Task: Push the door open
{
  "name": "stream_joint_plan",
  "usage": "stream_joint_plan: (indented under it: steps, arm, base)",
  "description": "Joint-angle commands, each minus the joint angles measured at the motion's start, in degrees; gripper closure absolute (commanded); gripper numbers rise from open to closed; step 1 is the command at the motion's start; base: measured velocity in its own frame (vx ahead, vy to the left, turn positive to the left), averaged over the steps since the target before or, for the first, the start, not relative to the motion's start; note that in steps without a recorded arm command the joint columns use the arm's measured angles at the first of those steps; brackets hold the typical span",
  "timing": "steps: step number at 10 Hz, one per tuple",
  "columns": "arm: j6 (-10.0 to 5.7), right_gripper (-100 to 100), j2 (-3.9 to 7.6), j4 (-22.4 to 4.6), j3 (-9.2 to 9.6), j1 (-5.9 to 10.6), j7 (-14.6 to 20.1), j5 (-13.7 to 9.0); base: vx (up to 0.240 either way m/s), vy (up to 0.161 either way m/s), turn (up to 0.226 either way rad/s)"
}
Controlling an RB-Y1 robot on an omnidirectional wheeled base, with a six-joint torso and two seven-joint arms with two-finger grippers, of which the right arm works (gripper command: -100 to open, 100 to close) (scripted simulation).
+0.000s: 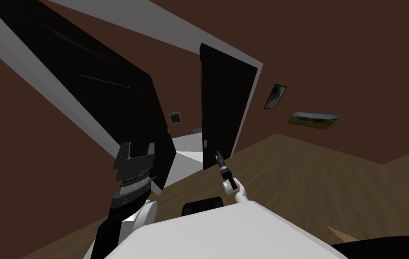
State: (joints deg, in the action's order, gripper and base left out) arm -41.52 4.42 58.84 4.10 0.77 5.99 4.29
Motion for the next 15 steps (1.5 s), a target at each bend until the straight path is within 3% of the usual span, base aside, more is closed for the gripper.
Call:
stream_joint_plan:
  steps: [1,9,15]
  arm:
    - [-0.40,-100,-0.22,-2.2,0.10,0.95,-0.1,0.0]
    - [-2.64,-100,-1.01,-14.1,0.95,5.59,0.2,0.0]
    - [-3.93,-100,-1.78,-20.9,1.45,8.26,0.3,-0.1]
  base:
    - [0.060,-0.018,0.030]
    - [0.092,-0.028,0.050]
    - [0.087,-0.031,0.036]
